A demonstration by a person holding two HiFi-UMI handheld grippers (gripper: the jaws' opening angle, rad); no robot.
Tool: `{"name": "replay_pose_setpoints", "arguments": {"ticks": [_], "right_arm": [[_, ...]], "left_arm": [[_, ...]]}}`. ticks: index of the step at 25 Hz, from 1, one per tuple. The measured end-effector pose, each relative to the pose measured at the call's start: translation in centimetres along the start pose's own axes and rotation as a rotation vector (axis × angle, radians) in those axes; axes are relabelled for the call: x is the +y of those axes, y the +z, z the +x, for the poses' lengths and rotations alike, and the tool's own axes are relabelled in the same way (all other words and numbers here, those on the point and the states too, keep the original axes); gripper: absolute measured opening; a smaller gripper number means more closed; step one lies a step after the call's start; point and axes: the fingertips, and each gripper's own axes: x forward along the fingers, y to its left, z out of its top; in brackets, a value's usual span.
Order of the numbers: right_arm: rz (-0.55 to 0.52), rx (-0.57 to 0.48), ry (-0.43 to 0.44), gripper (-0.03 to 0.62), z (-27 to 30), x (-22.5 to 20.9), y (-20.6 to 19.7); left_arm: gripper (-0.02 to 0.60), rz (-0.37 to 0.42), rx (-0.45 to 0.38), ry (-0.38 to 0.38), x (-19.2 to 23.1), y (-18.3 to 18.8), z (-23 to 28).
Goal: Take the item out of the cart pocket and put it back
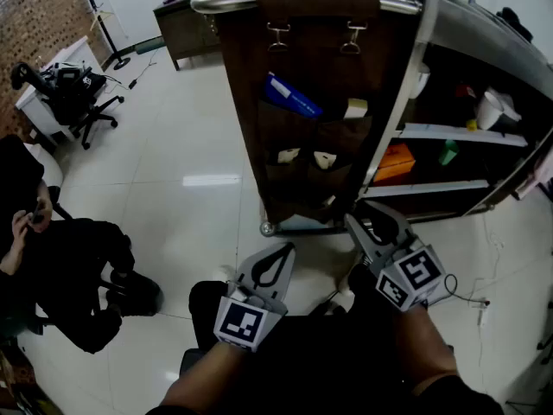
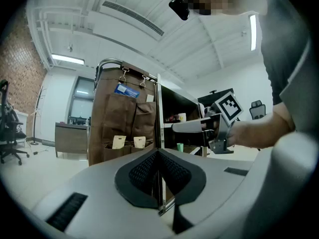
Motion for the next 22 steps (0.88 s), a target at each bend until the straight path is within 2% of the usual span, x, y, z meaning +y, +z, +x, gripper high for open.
{"name": "replay_pose_setpoints", "arguments": {"ticks": [6,10,15,22], "right_arm": [[-0.068,-0.042,-0.021,0.160,3.4,-1.9,3.1],[-0.093,-0.028,-0.035,0.163,6.0,-3.3,3.7],[-0.118,0.007,-0.051,0.183,9.0,-4.6,3.4],[-0.118,0.078,-0.059,0.201,12.1,-6.4,0.9]], "left_arm": [[0.000,-0.008,0.003,-0.001,-0.1,-0.1,0.0],[0.000,-0.011,0.009,-0.003,-0.2,-0.2,0.0],[0.000,-0.015,0.009,-0.005,-0.1,-0.2,0.0],[0.000,-0.020,0.009,-0.007,-0.1,-0.3,0.0]]}}
